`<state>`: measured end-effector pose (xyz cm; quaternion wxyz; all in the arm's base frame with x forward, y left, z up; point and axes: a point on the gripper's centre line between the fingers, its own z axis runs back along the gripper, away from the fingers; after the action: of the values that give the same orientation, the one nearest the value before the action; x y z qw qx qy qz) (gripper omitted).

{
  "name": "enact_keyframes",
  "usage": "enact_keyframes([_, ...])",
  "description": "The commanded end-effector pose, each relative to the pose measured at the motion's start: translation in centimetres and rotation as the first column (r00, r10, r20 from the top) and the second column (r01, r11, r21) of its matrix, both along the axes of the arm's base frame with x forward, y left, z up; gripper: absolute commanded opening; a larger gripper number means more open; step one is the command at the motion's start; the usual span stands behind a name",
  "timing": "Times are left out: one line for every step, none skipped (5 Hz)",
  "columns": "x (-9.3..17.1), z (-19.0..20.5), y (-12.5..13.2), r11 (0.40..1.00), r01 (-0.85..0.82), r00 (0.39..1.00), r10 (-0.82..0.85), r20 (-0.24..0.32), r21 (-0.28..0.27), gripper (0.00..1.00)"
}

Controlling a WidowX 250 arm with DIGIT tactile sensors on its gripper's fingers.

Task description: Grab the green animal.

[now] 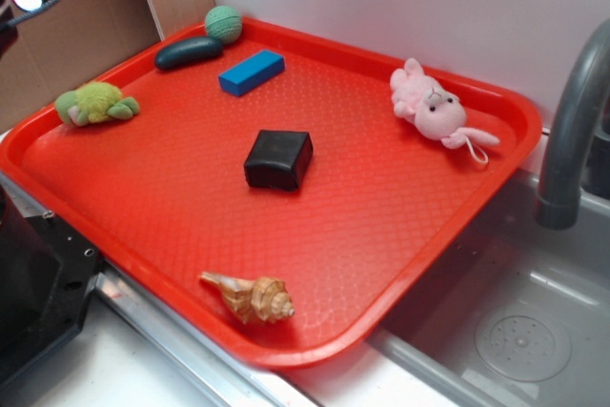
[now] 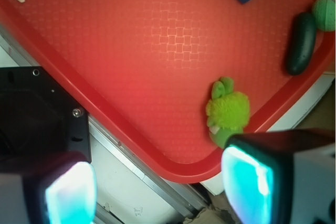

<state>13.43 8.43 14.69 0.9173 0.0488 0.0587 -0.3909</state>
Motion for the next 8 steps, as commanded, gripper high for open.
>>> enact_keyframes([0.6, 0.4, -0.2, 1.0, 0.015, 1.0, -0.015, 0.01, 0.009, 1.0])
enact_keyframes([1.5, -1.4, 1.3, 0.987, 0.155, 0.988, -0.156, 0.011, 0.031, 1.0])
enact_keyframes([2.1, -3.0, 2.6, 0.963, 0.259, 0.966, -0.257, -0.029, 0.077, 1.0])
enact_keyframes([2.7, -4.7, 4.0, 0.947, 0.315, 0.947, -0.31, -0.087, 0.059, 1.0])
enact_keyframes([3.0, -6.0, 5.8, 0.956, 0.29, 0.954, -0.285, -0.095, 0.051, 1.0])
enact_keyframes([3.2, -7.2, 7.4, 0.957, 0.29, 0.954, -0.287, -0.091, 0.024, 1.0])
enact_keyframes([3.5, -8.3, 8.1, 0.964, 0.263, 0.96, -0.257, -0.11, 0.048, 1.0])
enact_keyframes([1.4, -10.1, 7.5, 0.964, 0.262, 0.954, -0.251, -0.164, 0.051, 1.0])
